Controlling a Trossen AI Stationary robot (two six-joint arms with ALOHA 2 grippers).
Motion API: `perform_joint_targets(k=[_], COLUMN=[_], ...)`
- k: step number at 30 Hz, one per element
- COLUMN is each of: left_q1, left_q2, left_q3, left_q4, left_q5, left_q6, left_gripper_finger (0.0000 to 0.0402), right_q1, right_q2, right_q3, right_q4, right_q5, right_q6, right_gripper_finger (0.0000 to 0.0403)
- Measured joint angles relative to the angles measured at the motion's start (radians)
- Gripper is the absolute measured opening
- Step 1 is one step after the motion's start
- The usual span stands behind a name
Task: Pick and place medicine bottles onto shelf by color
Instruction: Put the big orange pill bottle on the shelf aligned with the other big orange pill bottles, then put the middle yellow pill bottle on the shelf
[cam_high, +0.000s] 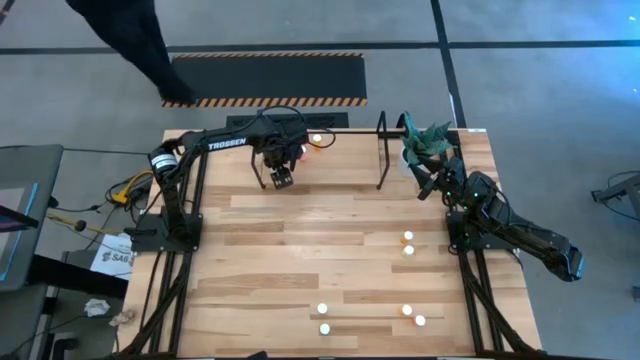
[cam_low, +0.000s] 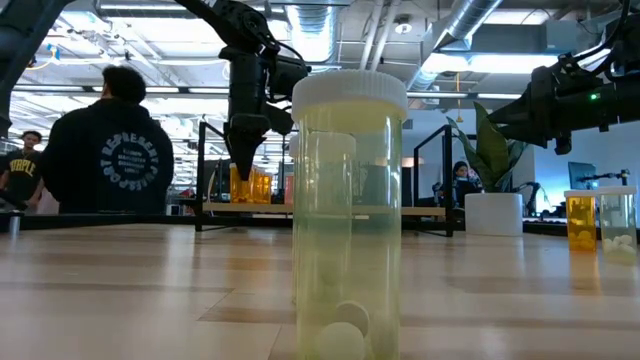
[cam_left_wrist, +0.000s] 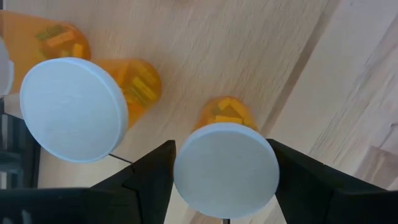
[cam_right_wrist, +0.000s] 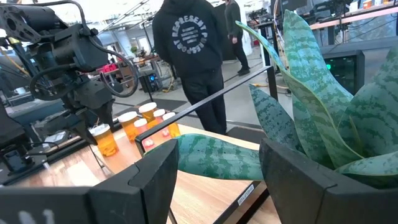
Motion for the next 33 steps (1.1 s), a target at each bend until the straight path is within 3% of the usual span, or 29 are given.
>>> perform_joint_targets(k=[17, 33], left_q1=[0.001, 0.000], left_q2=[0.000, -0.001], left_q3=[0.004, 0.155], left_q4=[-0.012, -0.167], left_q5=[-0.010, -0.016], left_q6=[-0.012, -0.035], left_gripper_finger=[0.0263, 0.0263], right_q1=[0.000, 0.000], right_q2=[0.000, 0.000], right_q3=[0.000, 0.000], right_q4=[0.000, 0.000], right_q5=[0.000, 0.000], right_q6=[0.000, 0.000], right_gripper_finger=[0.0249, 0.0249])
